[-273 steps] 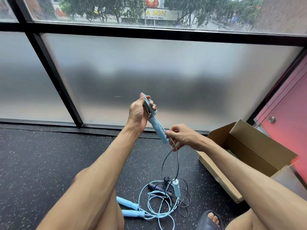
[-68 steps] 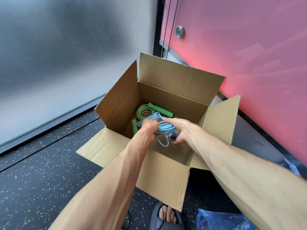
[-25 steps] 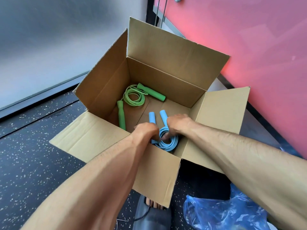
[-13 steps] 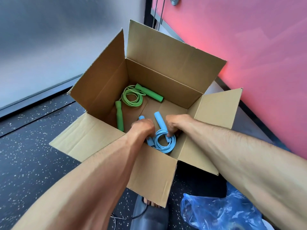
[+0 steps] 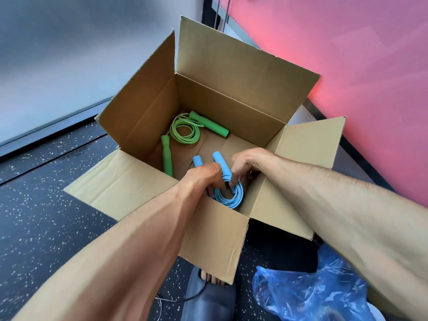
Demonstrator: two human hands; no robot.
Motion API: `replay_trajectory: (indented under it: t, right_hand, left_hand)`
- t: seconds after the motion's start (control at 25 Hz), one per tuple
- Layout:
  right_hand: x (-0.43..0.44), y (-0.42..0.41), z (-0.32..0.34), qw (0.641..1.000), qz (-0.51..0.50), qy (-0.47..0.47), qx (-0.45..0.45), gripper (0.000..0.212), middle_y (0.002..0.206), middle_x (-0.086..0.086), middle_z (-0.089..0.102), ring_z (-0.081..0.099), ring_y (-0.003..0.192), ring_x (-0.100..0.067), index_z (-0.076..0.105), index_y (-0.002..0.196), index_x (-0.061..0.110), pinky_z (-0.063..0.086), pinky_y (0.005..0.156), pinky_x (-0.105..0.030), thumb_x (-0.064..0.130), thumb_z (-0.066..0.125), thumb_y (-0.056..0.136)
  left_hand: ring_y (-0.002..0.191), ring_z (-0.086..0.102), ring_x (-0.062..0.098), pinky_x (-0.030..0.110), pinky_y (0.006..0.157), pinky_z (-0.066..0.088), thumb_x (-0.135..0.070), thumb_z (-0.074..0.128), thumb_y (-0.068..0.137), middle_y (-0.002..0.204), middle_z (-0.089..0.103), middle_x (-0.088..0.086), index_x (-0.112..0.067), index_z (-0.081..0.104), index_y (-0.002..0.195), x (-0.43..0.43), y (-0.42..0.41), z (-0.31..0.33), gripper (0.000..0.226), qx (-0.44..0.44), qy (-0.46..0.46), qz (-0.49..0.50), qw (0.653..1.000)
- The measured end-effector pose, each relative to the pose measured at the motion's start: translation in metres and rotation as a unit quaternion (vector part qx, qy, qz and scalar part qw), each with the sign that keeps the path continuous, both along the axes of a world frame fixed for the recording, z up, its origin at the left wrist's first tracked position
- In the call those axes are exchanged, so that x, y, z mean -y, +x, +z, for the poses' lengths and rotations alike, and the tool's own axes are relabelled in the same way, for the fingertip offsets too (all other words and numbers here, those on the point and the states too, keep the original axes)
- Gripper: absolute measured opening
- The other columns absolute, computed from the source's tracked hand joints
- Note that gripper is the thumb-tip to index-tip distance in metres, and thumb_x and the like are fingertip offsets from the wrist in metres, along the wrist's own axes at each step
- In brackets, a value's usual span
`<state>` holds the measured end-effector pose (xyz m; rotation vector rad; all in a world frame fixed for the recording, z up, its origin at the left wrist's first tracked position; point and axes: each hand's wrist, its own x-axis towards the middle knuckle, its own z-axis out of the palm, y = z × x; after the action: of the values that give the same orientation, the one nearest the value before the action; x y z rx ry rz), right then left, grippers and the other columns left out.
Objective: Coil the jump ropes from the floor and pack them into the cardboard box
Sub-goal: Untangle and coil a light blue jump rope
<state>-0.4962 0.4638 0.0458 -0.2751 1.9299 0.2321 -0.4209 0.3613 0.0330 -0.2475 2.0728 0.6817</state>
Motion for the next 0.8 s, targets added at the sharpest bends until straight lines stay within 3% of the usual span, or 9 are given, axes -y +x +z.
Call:
replay_trajectory:
  t: [0.16, 0.24, 0.36, 0.44, 0.56, 0.72, 0.8]
  right_hand:
    - [0.001, 0.001, -0.001, 0.999, 0.04, 0.024, -0.004, 0.039, 0.077, 0.001, 0.069, 0.062, 0.068, -0.019, 0.071, 0.097, 0.009, 0.05, 0.072, -0.028, 0.041, 0.08, 0.078]
    - [0.001, 0.002, 0.001, 0.999, 0.03, 0.02, 0.0, 0.033, 0.081, -0.002, 0.071, 0.06, 0.067, -0.02, 0.068, 0.093, 0.009, 0.048, 0.065, -0.027, 0.038, 0.078, 0.081]
    - [0.001, 0.002, 0.004, 0.995, -0.093, -0.023, 0.014, 0.019, 0.099, -0.015, 0.07, 0.059, 0.068, -0.021, 0.06, 0.099, 0.008, 0.039, 0.052, -0.025, 0.026, 0.062, 0.094]
    - [0.002, 0.001, 0.003, 0.987, -0.148, -0.054, -0.013, 0.022, 0.099, -0.014, 0.069, 0.061, 0.067, -0.021, 0.06, 0.097, 0.008, 0.039, 0.052, -0.025, 0.028, 0.052, 0.1]
    - [0.002, 0.005, -0.005, 0.99, -0.076, -0.071, -0.097, 0.032, 0.088, -0.007, 0.072, 0.067, 0.072, -0.025, 0.065, 0.084, 0.01, 0.048, 0.064, -0.028, 0.041, 0.063, 0.091]
    - [0.006, 0.011, -0.006, 0.982, -0.018, -0.078, -0.169, 0.031, 0.108, -0.013, 0.067, 0.065, 0.093, -0.03, 0.062, 0.116, 0.003, 0.042, 0.07, -0.026, 0.026, 0.062, 0.094]
    - [0.007, 0.008, 0.001, 0.976, -0.029, -0.081, -0.2, 0.04, 0.112, -0.014, 0.068, 0.067, 0.086, -0.028, 0.057, 0.124, -0.002, 0.045, 0.067, -0.026, 0.027, 0.059, 0.096]
  left_hand:
    - [0.052, 0.067, 0.021, 0.037, 0.07, 0.062, -0.024, 0.077, 0.084, 0.08, 0.075, 0.013, -0.004, 0.061, 0.11, 0.002, -0.004, -0.01, 0.036, -0.027, 0.025, 0.019, 0.999]
    - [0.055, 0.069, 0.021, 0.039, 0.077, 0.061, -0.02, 0.074, 0.086, 0.08, 0.076, 0.012, -0.005, 0.064, 0.109, 0.004, -0.005, -0.012, 0.029, -0.021, 0.034, 0.034, 0.999]
    - [0.053, 0.068, 0.017, 0.035, 0.08, 0.06, -0.02, 0.07, 0.089, 0.079, 0.076, 0.009, -0.005, 0.067, 0.106, 0.005, -0.007, -0.012, 0.023, -0.022, 0.037, 0.03, 0.999]
    - [0.05, 0.068, 0.015, 0.031, 0.076, 0.059, -0.02, 0.071, 0.088, 0.075, 0.076, 0.008, -0.005, 0.069, 0.103, 0.005, -0.008, -0.012, 0.021, -0.033, 0.033, 0.027, 0.999]
    - [0.052, 0.068, 0.014, 0.028, 0.072, 0.057, -0.022, 0.073, 0.086, 0.07, 0.075, 0.004, -0.006, 0.071, 0.094, 0.004, -0.009, -0.012, 0.019, -0.05, 0.021, 0.013, 0.998]
    - [0.055, 0.068, 0.016, 0.027, 0.068, 0.057, -0.021, 0.075, 0.085, 0.075, 0.076, 0.006, -0.009, 0.066, 0.077, 0.001, -0.009, -0.006, 0.017, -0.057, -0.003, 0.013, 0.998]
    - [0.057, 0.069, 0.019, 0.03, 0.07, 0.06, -0.016, 0.076, 0.083, 0.07, 0.074, 0.006, -0.008, 0.059, 0.07, -0.001, -0.01, -0.002, 0.023, -0.058, -0.009, 0.008, 0.998]
